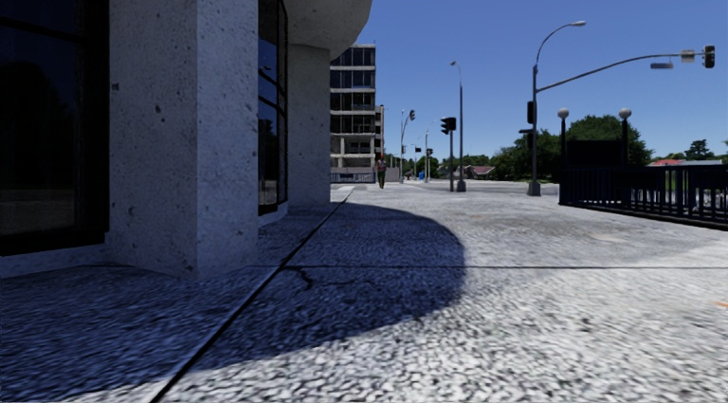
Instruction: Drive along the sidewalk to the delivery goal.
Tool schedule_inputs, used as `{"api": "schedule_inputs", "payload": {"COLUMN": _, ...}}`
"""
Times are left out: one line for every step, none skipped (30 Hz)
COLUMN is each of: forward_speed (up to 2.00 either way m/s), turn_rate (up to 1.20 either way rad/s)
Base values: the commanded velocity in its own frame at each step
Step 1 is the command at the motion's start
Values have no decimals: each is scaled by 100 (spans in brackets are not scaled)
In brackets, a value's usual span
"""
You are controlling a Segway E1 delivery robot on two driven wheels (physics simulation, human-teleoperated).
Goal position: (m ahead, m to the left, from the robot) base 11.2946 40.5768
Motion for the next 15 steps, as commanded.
{"api": "schedule_inputs", "payload": {"forward_speed": 200, "turn_rate": 0}}
{"api": "schedule_inputs", "payload": {"forward_speed": 200, "turn_rate": 0}}
{"api": "schedule_inputs", "payload": {"forward_speed": 200, "turn_rate": 0}}
{"api": "schedule_inputs", "payload": {"forward_speed": 200, "turn_rate": 0}}
{"api": "schedule_inputs", "payload": {"forward_speed": 200, "turn_rate": 0}}
{"api": "schedule_inputs", "payload": {"forward_speed": 200, "turn_rate": 0}}
{"api": "schedule_inputs", "payload": {"forward_speed": 200, "turn_rate": 0}}
{"api": "schedule_inputs", "payload": {"forward_speed": 200, "turn_rate": 0}}
{"api": "schedule_inputs", "payload": {"forward_speed": 200, "turn_rate": 0}}
{"api": "schedule_inputs", "payload": {"forward_speed": 200, "turn_rate": 0}}
{"api": "schedule_inputs", "payload": {"forward_speed": 200, "turn_rate": 0}}
{"api": "schedule_inputs", "payload": {"forward_speed": 200, "turn_rate": 0}}
{"api": "schedule_inputs", "payload": {"forward_speed": 200, "turn_rate": 0}}
{"api": "schedule_inputs", "payload": {"forward_speed": 200, "turn_rate": 0}}
{"api": "schedule_inputs", "payload": {"forward_speed": 200, "turn_rate": 0}}
